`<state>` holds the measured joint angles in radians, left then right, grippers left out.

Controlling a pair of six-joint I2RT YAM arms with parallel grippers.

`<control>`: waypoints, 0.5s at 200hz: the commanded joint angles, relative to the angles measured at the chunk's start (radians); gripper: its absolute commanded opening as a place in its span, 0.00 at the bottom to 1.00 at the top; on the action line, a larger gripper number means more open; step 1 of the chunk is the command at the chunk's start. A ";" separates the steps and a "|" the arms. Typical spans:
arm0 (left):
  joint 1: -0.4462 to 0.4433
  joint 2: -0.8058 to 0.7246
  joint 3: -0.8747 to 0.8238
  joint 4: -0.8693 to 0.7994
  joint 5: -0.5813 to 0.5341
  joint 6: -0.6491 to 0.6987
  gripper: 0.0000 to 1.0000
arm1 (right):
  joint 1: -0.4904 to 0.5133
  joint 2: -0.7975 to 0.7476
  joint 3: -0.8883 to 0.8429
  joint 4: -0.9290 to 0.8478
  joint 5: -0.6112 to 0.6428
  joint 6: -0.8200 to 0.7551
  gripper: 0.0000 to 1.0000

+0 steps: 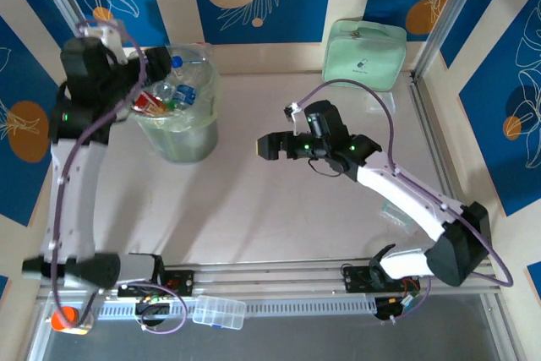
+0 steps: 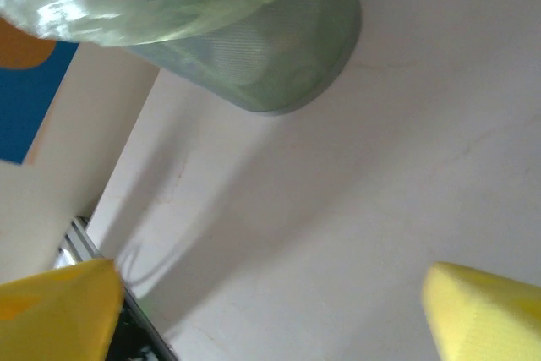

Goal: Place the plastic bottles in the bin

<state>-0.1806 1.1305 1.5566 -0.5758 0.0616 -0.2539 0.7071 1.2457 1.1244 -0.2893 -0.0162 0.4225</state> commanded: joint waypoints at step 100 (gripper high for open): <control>-0.168 -0.640 -1.130 0.596 -0.263 0.281 0.99 | -0.188 -0.318 -0.594 0.612 0.390 -0.365 0.99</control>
<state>-0.3435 0.5011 0.5171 -0.1986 -0.1204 -0.0849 0.5953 0.9386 0.5983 0.1219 0.3233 0.1036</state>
